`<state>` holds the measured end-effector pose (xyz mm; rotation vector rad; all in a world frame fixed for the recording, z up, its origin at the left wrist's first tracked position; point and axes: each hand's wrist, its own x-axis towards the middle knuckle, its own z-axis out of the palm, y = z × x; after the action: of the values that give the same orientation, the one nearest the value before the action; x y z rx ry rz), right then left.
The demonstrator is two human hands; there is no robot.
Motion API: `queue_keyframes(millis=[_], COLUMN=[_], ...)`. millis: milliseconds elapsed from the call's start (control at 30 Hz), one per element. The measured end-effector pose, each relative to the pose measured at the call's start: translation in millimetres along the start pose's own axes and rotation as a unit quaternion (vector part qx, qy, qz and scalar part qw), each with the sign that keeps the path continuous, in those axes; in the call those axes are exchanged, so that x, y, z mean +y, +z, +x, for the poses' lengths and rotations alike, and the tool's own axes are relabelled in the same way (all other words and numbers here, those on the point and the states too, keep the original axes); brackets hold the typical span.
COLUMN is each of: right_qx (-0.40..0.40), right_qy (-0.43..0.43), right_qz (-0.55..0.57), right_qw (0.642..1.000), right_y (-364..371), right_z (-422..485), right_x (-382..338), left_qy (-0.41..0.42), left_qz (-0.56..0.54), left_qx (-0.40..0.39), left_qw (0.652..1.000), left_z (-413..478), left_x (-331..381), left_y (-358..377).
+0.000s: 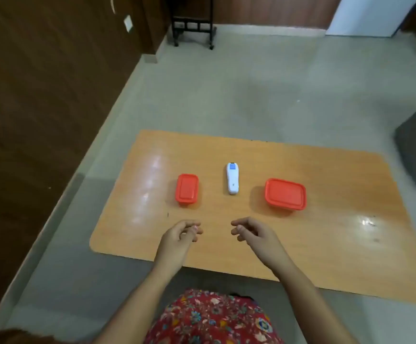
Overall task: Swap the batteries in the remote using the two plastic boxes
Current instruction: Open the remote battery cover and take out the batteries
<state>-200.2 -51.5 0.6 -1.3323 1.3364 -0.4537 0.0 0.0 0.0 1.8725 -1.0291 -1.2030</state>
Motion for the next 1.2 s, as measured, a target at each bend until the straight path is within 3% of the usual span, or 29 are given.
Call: queue_keyframes(millis=[333,567,867,1200], right_qx=[0.075,0.096,0.151,0.186], right_qy=[-0.044,-0.089,-0.122,-0.115], right_qz=[0.058,0.016,-0.055,-0.103], right_qw=[0.994,0.991,0.979,0.97], right_y=[55.1,94.9,112.4,98.4], right_z=[54.7,30.7,-10.2,24.4], right_x=[137.8,199.6,225.3,246.3], left_qy=[0.078,0.127,0.157,0.194], left_qz=[-0.021,-0.066,-0.059,0.03], left_qx=[0.001,0.015,0.014,0.066], left_qw=[0.997,0.99,0.986,0.978], left_z=[72.6,34.0,-22.1,20.8], left_x=[-135.7,-204.9,-235.1,-222.6], left_y=[71.5,79.7,80.2,103.1])
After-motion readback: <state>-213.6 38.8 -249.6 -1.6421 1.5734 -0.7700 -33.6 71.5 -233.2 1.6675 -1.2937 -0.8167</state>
